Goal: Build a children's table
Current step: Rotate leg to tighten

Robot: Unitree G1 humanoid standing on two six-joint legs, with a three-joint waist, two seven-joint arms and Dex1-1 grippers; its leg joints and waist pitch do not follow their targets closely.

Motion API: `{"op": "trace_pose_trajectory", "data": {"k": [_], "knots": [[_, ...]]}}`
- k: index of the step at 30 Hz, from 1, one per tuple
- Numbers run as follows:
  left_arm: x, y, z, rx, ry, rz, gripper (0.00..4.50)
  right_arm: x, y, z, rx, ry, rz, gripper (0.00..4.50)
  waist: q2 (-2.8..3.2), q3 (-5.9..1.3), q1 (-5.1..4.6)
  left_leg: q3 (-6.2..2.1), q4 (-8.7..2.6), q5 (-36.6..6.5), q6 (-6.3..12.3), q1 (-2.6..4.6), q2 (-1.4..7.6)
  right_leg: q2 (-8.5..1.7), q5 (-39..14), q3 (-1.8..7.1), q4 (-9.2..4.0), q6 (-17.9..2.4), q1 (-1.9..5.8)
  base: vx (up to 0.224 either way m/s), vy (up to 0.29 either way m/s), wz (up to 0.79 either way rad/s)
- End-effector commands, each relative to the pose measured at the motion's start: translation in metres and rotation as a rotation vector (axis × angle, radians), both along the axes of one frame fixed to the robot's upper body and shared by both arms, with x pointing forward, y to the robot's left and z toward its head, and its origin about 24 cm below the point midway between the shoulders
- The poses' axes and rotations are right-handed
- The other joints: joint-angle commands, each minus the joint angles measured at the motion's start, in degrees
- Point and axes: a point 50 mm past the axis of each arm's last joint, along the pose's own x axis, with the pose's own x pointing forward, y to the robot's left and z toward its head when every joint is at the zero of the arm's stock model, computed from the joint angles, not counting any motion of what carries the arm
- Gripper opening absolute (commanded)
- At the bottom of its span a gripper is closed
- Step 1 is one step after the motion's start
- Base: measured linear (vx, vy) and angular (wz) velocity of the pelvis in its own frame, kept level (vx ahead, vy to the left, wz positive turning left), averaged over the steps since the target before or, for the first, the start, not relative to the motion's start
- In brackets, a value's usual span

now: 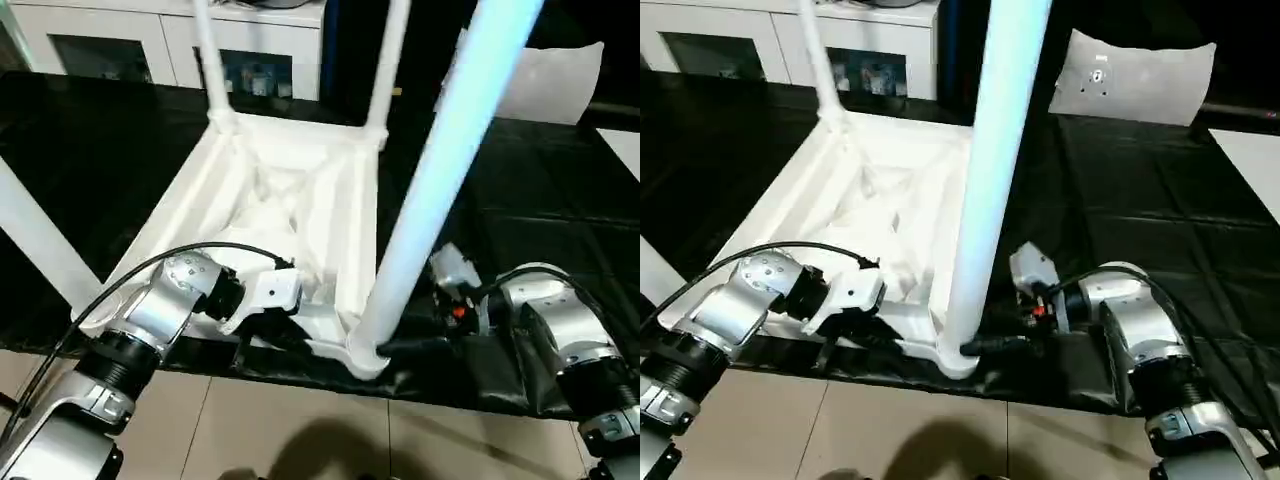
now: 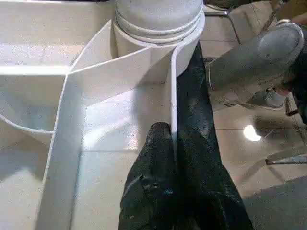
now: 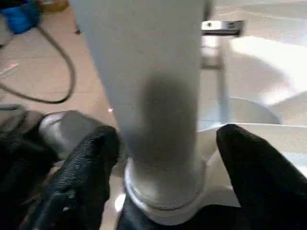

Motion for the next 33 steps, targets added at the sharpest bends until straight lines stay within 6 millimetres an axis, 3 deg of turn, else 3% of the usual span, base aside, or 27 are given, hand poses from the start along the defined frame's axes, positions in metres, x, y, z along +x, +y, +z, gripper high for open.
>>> {"op": "trace_pose_trajectory", "data": {"k": [1,3,6,14,21,23,24,25,27,28,29,31,32,33], "knots": [[-0.007,-0.009,-0.005,0.040,0.036,-0.110,0.00,-0.001,0.001,0.001,-0.004,0.018,0.042,3.23,-0.41,-3.89,-0.25,-0.82,-4.00,-6.0,5.11,0.17,4.06,-4.84,-18.7,4.49,-3.62,-9.6,3.48,0.000,0.000,0.00],[-0.007,-0.010,-0.005,0.040,0.035,-0.116,0.00,-0.001,0.003,-0.001,-0.009,0.023,0.057,2.92,-0.37,-3.83,-0.22,-0.87,-4.07,-5.8,4.83,0.16,4.10,-4.75,-18.4,4.46,-3.56,-9.7,3.45,0.000,0.000,0.00],[-0.007,-0.010,-0.004,0.040,0.033,-0.120,0.00,-0.001,0.005,-0.003,-0.009,0.025,0.064,2.85,-0.45,-3.89,-0.24,-0.91,-4.07,-6.0,4.52,0.11,4.12,-4.81,-18.0,4.47,-3.47,-9.9,3.52,0.000,0.000,0.00],[-0.005,-0.009,-0.003,0.041,0.029,-0.113,0.00,-0.003,0.008,-0.005,0.001,0.053,0.082,2.13,-0.28,-3.80,-0.15,-0.92,-4.12,-6.3,4.45,0.10,4.09,-4.76,-17.7,4.47,-3.51,-10.0,3.58,0.000,0.000,0.00],[-0.003,-0.010,-0.003,0.007,0.039,-0.049,0.00,-0.011,0.012,-0.005,0.056,0.098,0.094,1.98,-0.33,-3.75,-0.03,-0.93,-4.16,-6.6,4.21,0.08,4.10,-4.75,-18.2,4.47,-3.58,-9.8,3.60,0.000,0.000,0.00],[-0.001,-0.012,-0.003,-0.025,0.043,0.000,0.00,-0.015,0.014,-0.006,0.080,0.113,0.072,1.98,-0.04,-3.86,0.00,-0.93,-4.15,-6.5,3.93,0.05,4.17,-4.75,-17.2,4.50,-3.48,-10.1,3.72,0.000,0.000,0.00],[0.001,-0.016,-0.003,-0.053,0.046,0.058,0.00,-0.017,0.018,-0.009,0.102,0.126,0.022,1.98,0.40,-3.83,0.19,-0.94,-4.13,-6.6,3.74,0.14,4.21,-4.80,-17.0,4.56,-3.54,-10.2,3.61,0.000,0.000,0.00],[0.001,-0.016,-0.003,-0.053,0.046,0.058,0.00,-0.017,0.018,-0.009,0.102,0.126,0.022,1.98,0.16,-3.72,0.15,-0.97,-4.26,-6.8,3.60,0.14,4.34,-4.73,-17.1,4.59,-3.65,-9.9,3.62,0.000,0.000,0.00],[0.003,-0.026,-0.003,-0.111,0.061,0.191,0.00,-0.016,0.034,-0.018,0.133,0.127,-0.164,1.98,0.26,-3.37,-0.05,-1.17,-4.55,-8.9,2.53,0.11,4.06,-4.83,-20.8,4.37,-4.11,-8.9,3.57,0.000,0.000,0.00],[0.003,-0.026,-0.003,-0.111,0.061,0.191,0.00,-0.016,0.034,-0.018,0.133,0.127,-0.164,1.98,0.12,-3.30,-0.34,-1.12,-4.60,-10.0,2.02,0.23,4.00,-4.86,-22.9,4.37,-4.53,-8.1,3.57,0.000,0.000,0.00],[0.004,-0.033,-0.004,-0.140,0.070,0.244,0.00,-0.015,0.042,-0.023,0.137,0.119,-0.251,1.98,0.00,-3.01,-0.71,-1.15,-4.51,-12.0,1.38,0.63,3.49,-4.89,-28.8,3.98,-5.43,-6.1,3.38,0.000,0.000,0.00],[0.006,-0.040,-0.004,-0.160,0.064,0.285,0.00,-0.012,0.049,-0.026,0.148,0.120,-0.325,1.98,-0.25,-2.42,-2.11,-1.60,-4.15,-15.1,0.37,0.45,2.61,-4.92,-39.6,2.73,-7.17,-0.8,3.59,0.000,0.000,0.00],[0.008,-0.049,-0.004,-0.180,0.057,0.333,0.00,-0.009,0.057,-0.029,0.158,0.124,-0.404,1.98,0.07,-2.22,-2.79,-1.79,-3.99,-16.5,-0.04,0.74,2.41,-4.88,-42.4,2.00,-8.06,1.3,3.38,0.000,0.000,0.00],[0.009,-0.054,-0.004,-0.191,0.053,0.360,0.00,-0.007,0.061,-0.030,0.163,0.127,-0.448,1.98,-0.17,-2.22,-3.43,-1.85,-3.90,-17.0,-0.25,0.70,2.34,-4.67,-43.0,1.70,-8.39,2.2,3.34,0.000,0.000,0.00]]}}
